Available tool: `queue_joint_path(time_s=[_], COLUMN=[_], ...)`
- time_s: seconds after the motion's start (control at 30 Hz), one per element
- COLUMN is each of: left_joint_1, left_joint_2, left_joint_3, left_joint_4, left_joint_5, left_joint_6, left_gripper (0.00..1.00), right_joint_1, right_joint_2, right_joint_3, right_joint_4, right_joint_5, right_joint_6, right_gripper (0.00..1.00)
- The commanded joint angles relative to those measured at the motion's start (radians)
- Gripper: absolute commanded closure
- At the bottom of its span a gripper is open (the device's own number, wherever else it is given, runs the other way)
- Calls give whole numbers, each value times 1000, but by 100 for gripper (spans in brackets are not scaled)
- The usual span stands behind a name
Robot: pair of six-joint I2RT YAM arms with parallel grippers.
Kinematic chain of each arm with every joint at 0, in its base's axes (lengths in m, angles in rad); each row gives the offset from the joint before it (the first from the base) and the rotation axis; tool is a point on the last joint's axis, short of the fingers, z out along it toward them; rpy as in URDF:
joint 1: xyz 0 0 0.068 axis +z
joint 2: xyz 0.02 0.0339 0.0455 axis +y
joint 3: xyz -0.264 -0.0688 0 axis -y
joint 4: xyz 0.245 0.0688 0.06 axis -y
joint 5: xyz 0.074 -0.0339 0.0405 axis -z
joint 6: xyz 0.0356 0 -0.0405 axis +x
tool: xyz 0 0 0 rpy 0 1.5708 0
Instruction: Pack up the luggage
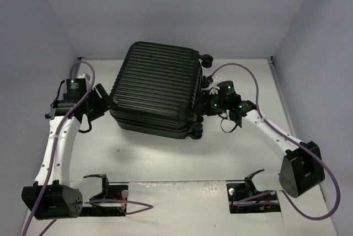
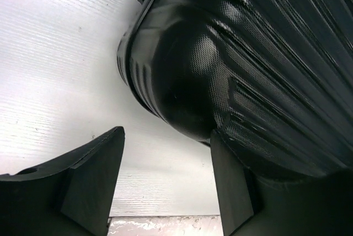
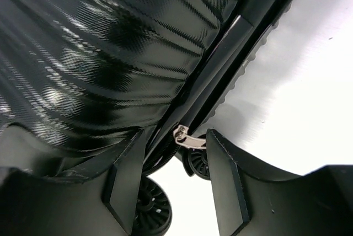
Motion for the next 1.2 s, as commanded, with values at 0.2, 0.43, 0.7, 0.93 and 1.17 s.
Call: queue_joint_path(time_s=[0.2,0.43,0.7,0.93,1.17], left_joint_1=[-5,-5,-5,-5,-5], left_joint_2=[56,85,79,49,27], left_joint_3=[14,45,72,88,101], left_joint_4=[69,71,52,28,-8], left_joint_5=[22,14,8,-8,-34], left_joint_6=[6,11,18,23,37], left_gripper=[42,42,42,42,42], right_joint_1=[192,206,191,195,197], right_joint_2=[155,65,-104,-123,-49], right_joint_3=[170,135,-121,-342,-361], right_joint_4=[201,205,291,579,747], right_joint_5=[29,141,216,139,84], right_joint_6=[22,-125,-176,-208,-326], right_gripper=[56,55,74,34,37])
